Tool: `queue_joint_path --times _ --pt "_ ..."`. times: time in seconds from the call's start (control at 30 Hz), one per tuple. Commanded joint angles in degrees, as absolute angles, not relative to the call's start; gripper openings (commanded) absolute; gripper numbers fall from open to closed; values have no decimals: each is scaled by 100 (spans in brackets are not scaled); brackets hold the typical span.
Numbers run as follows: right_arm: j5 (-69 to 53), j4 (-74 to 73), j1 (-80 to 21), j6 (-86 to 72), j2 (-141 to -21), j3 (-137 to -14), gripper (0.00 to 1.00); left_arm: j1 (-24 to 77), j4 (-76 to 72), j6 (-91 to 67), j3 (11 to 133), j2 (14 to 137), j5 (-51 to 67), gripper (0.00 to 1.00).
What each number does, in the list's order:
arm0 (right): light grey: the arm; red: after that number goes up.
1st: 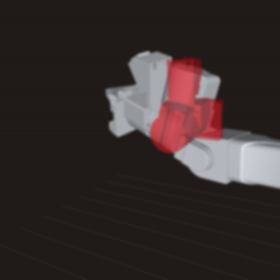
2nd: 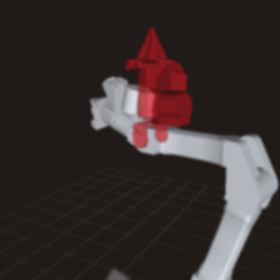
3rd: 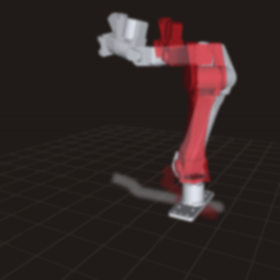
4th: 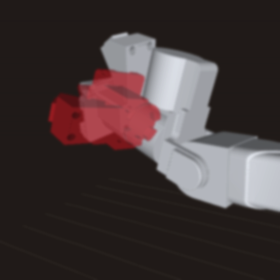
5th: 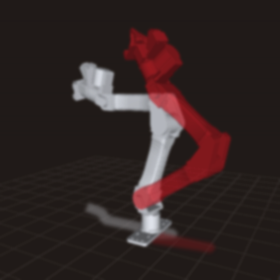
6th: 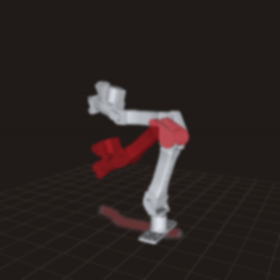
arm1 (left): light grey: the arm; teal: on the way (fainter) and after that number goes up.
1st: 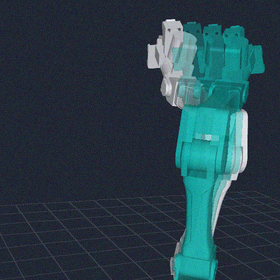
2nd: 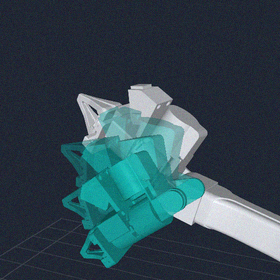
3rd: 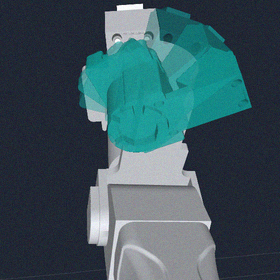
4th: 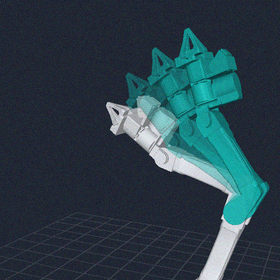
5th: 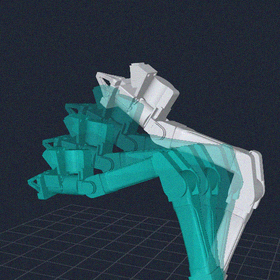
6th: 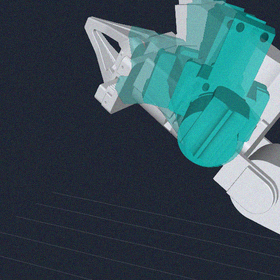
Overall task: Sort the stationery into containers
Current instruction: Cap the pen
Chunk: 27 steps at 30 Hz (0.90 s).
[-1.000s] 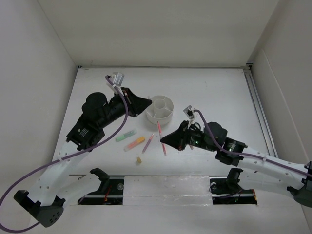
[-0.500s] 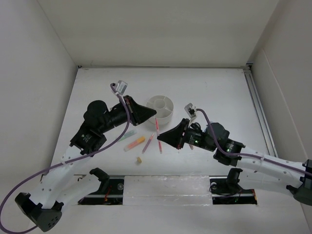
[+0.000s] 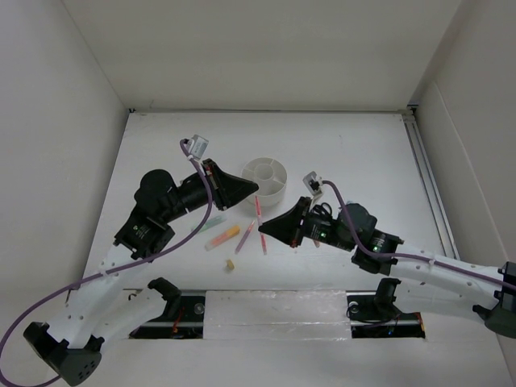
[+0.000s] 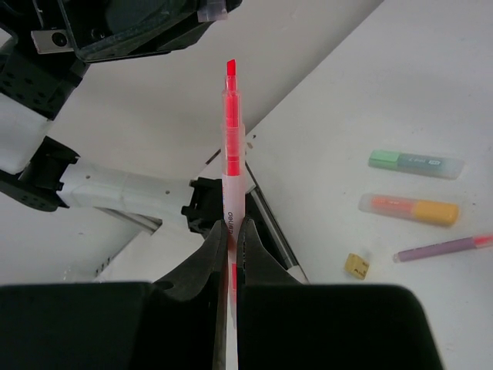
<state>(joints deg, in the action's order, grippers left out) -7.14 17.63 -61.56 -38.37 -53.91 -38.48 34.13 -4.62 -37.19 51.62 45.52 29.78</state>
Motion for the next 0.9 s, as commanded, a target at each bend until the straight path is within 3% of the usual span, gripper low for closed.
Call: queue_joint_path --times 0.0,0.87 --pt "-668 2109 -6196 -3788 -5256 -3920 0 3428 -870 -3735 5106 4438 3146 0" --pt "-510 1995 -6196 -3683 -5203 -4078 0 3428 -870 -3735 5001 4491 3261 0"
